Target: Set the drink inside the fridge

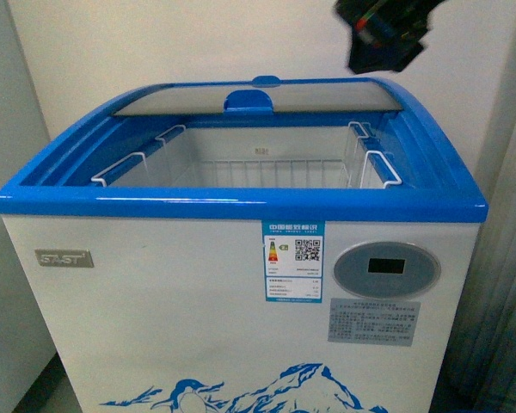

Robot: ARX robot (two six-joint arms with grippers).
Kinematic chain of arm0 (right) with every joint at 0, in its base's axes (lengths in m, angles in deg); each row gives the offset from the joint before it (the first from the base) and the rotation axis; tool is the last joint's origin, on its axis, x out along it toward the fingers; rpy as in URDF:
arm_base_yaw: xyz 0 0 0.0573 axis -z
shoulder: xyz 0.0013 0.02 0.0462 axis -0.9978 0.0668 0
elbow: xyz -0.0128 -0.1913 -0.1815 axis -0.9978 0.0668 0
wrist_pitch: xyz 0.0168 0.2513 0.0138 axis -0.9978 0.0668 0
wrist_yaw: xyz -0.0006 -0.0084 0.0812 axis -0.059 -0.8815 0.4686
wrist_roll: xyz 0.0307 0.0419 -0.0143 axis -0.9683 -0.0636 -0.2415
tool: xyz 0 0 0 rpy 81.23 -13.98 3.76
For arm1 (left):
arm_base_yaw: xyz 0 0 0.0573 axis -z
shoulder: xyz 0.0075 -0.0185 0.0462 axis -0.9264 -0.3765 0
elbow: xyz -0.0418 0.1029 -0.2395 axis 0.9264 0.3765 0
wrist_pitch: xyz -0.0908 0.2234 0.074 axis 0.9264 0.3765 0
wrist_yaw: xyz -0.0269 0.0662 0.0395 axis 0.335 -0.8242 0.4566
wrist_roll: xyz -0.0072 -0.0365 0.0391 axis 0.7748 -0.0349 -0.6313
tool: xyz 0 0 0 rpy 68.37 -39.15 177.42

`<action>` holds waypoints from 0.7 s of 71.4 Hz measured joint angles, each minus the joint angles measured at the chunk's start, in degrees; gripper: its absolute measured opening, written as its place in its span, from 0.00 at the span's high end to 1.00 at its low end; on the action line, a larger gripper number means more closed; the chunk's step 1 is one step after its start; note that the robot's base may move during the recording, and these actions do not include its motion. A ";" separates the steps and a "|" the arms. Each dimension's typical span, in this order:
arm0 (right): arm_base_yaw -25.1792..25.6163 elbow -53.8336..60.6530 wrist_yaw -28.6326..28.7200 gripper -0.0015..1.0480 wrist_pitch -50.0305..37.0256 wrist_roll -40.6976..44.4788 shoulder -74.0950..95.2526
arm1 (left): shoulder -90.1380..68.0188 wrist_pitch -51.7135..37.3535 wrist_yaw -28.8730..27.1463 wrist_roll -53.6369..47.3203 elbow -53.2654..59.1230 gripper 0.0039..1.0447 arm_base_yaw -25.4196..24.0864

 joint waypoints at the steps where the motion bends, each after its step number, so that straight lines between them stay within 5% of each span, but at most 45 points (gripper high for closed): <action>1: 0.83 1.22 -0.20 0.07 0.92 -2.69 -1.88 | 0.00 0.00 0.00 0.00 0.00 0.98 0.00; 13: 9.31 11.80 1.60 0.07 12.04 -25.22 -19.43 | 0.00 0.02 0.00 0.00 0.02 0.98 0.00; 27: 18.12 18.21 10.51 0.08 24.50 -38.40 -37.57 | 0.00 0.02 0.00 0.00 0.00 0.98 0.00; 37: 16.83 39.23 8.50 0.31 -8.70 -34.40 -53.86 | 0.00 0.02 0.00 0.00 0.02 0.98 0.00; 50: 16.35 57.13 8.33 0.61 -24.06 -32.65 -62.60 | 0.00 0.02 -0.04 0.00 0.02 0.98 0.00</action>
